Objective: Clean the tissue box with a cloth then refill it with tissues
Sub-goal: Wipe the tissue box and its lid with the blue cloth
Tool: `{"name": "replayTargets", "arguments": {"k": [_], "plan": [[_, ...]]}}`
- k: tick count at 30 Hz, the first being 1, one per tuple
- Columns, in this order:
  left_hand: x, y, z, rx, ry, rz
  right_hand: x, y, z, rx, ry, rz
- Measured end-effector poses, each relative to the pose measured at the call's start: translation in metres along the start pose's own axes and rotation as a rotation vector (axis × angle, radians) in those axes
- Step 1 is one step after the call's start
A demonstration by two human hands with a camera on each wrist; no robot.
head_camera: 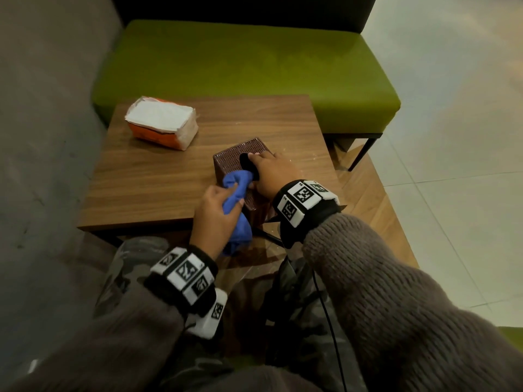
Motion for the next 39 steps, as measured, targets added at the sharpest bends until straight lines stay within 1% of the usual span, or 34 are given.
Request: {"name": "replayTargets", "arguments": {"k": [3,6,8,11,13,15,17,19,20,22,24,25,26,28,29,33,36,38,39], "plan": [[0.015,0.009,-0.005,-0.012,-0.028,-0.062,0.0,-0.002,0.003,0.012,0.012,0.003],[0.003,0.003,-0.001,-0.175,-0.073,-0.084,0.0,-0.002,0.009,0.085,0.006,-0.011],[-0.011,0.0,0.004,-0.309,-0.134,-0.127,0.001,0.002,0.009,0.139,-0.045,-0.019],[-0.034,0.004,0.009,-0.425,-0.213,-0.17,0.005,0.006,0.006,0.207,-0.117,0.013],[-0.048,0.01,0.008,-0.493,-0.259,-0.192,0.006,0.004,0.002,0.192,-0.179,0.057],[-0.058,0.016,0.007,-0.524,-0.275,-0.202,0.004,0.003,-0.003,0.174,-0.247,0.067],[-0.064,0.017,0.006,-0.509,-0.265,-0.205,0.0,0.004,-0.003,0.176,-0.255,0.053],[-0.063,0.011,0.004,-0.458,-0.248,-0.188,-0.003,0.006,0.0,0.174,-0.216,0.034],[-0.062,0.006,0.005,-0.401,-0.219,-0.17,-0.004,0.008,0.0,0.172,-0.19,0.029],[-0.051,-0.009,0.01,-0.243,-0.099,-0.096,-0.004,0.011,0.0,0.14,-0.148,0.013],[-0.027,-0.018,0.014,-0.104,0.051,-0.039,-0.003,0.016,-0.002,0.081,-0.131,-0.004],[-0.012,-0.017,0.014,-0.058,0.098,-0.037,-0.003,0.017,-0.003,0.06,-0.13,-0.006],[0.003,-0.012,0.011,-0.037,0.117,-0.053,-0.003,0.018,-0.004,0.049,-0.128,-0.005],[0.018,-0.008,0.004,-0.058,0.109,-0.104,-0.003,0.019,-0.005,0.042,-0.127,-0.003],[0.017,-0.009,0.005,-0.061,0.108,-0.107,-0.003,0.019,-0.006,0.039,-0.131,-0.003],[-0.007,-0.015,0.017,-0.046,0.151,-0.034,-0.001,0.023,-0.008,0.064,-0.186,-0.007],[0.003,-0.008,0.01,-0.051,0.156,-0.017,-0.003,0.023,-0.004,0.088,-0.19,-0.006],[0.025,-0.003,-0.005,-0.069,0.111,-0.06,-0.003,0.022,-0.002,0.085,-0.179,-0.001],[0.038,0.001,-0.017,-0.096,0.052,-0.104,-0.002,0.022,-0.002,0.08,-0.171,0.001]]}}
Point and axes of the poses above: each hand's wrist, its own x-axis away from the middle knuckle, its own z-axis out of the back of the hand, y = z × x, the point moved 10 cm from there along -x, towards the middle knuckle, and after that the axes turned 2 degrees about -y, right-handed, at the moved point
